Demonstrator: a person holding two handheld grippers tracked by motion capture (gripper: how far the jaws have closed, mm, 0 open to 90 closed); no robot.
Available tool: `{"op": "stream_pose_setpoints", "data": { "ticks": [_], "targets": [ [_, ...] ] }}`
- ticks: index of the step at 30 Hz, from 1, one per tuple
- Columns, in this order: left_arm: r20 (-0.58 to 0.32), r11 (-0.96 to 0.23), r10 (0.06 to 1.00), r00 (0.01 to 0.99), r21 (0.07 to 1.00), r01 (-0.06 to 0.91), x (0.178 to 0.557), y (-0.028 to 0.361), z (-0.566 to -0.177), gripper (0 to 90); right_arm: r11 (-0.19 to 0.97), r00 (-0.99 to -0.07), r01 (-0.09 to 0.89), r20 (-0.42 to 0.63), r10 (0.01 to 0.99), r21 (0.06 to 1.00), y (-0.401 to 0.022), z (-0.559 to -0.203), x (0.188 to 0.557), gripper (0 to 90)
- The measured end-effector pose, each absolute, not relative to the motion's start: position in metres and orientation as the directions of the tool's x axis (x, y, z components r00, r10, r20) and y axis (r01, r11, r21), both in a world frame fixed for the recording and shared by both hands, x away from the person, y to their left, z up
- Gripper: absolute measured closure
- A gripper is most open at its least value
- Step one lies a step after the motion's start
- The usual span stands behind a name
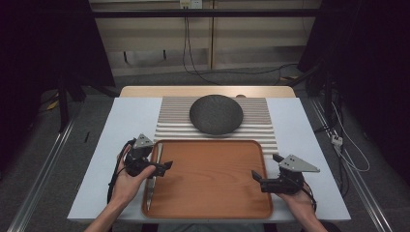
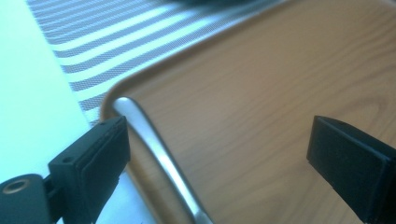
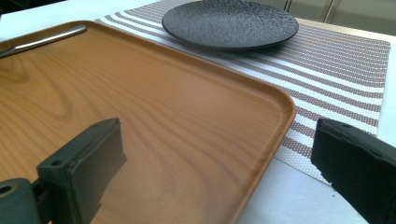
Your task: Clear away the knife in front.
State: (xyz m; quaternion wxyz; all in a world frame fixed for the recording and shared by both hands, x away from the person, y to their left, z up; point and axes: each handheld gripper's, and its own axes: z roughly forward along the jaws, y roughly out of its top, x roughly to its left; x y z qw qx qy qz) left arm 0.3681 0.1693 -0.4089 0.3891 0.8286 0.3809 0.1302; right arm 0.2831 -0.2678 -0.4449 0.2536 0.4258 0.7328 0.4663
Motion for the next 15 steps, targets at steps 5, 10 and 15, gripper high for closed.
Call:
{"op": "stream_pose_setpoints", "data": {
  "ticks": [5, 10, 15],
  "targets": [
    [-0.042, -0.395, 0.747, 0.663, 0.775, 0.494, 0.361, 0.173, -0.403, 6.2, 0.2, -0.507, 0.389, 0.028, 0.862, 0.899, -0.268, -0.445, 0.283, 2.4],
    [-0.004, -0.407, 0.753, 0.658, 0.783, 0.47, 0.351, 0.175, -0.401, 6.7, 0.191, -0.503, 0.393, 0.037, 0.863, 0.899, -0.268, -0.445, 0.283, 2.4],
    [0.03, -0.405, 0.771, 0.637, 0.794, 0.453, 0.342, 0.181, -0.404, 7.3, 0.181, -0.496, 0.398, 0.045, 0.867, 0.899, -0.269, -0.445, 0.283, 2.4]
  ]
}}
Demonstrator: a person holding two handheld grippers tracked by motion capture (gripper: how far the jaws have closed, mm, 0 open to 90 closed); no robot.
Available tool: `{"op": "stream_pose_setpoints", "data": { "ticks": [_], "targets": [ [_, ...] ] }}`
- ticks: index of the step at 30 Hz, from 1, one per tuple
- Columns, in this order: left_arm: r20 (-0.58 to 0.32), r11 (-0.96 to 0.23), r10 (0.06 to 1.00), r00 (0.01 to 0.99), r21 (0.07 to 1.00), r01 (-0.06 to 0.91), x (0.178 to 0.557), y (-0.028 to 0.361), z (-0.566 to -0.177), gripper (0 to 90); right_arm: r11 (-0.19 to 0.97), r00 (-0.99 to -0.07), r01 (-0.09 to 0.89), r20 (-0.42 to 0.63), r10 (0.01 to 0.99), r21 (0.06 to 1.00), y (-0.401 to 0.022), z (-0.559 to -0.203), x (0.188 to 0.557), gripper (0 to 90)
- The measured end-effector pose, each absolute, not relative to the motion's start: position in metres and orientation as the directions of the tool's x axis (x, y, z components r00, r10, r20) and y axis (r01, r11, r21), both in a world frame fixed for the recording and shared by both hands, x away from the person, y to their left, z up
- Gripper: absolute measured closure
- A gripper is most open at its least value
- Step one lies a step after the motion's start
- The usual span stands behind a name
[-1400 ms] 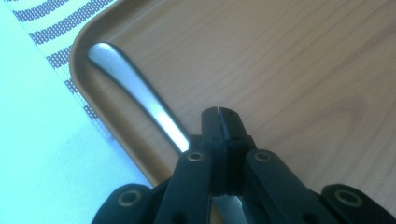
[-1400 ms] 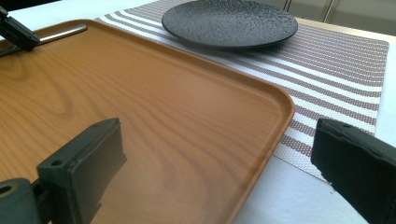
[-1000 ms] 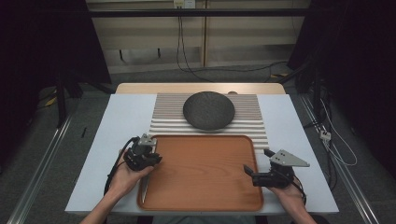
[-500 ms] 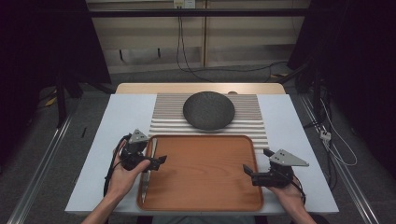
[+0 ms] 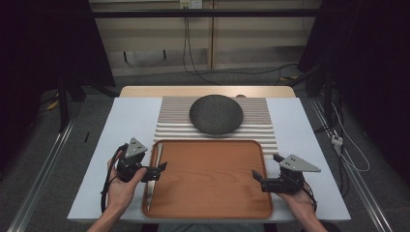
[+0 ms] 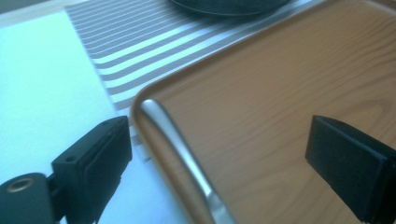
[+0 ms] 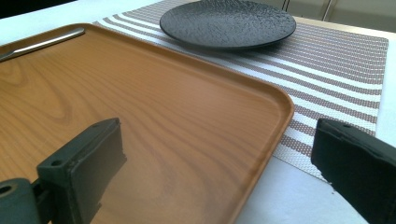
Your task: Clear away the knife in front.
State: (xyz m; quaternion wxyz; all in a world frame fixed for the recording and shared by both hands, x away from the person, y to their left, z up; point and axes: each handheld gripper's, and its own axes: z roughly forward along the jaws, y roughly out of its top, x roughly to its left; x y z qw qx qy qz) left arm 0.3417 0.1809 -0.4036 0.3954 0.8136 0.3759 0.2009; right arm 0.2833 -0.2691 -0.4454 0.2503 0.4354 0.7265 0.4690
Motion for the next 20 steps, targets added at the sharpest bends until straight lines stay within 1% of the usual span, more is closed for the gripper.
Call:
{"op": "stream_pose_setpoints", "data": {
  "ticks": [8, 13, 16, 20],
  "targets": [
    [-0.006, -0.349, 0.802, 0.597, 0.807, 0.477, 0.328, 0.197, -0.416, 7.2, 0.177, -0.489, 0.397, 0.044, 0.871, 0.901, -0.27, -0.445, 0.282, 2.4],
    [-0.066, -0.286, 0.815, 0.576, 0.818, 0.499, 0.325, 0.204, -0.426, 7.1, 0.172, -0.482, 0.397, 0.045, 0.875, 0.902, -0.272, -0.444, 0.28, 2.4],
    [-0.045, -0.306, 0.807, 0.589, 0.821, 0.482, 0.322, 0.203, -0.427, 7.1, 0.172, -0.481, 0.396, 0.044, 0.876, 0.902, -0.272, -0.444, 0.279, 2.4],
    [-0.035, -0.314, 0.811, 0.584, 0.816, 0.486, 0.319, 0.201, -0.429, 7.0, 0.17, -0.481, 0.393, 0.044, 0.876, 0.904, -0.273, -0.443, 0.277, 2.4]
  ]
}}
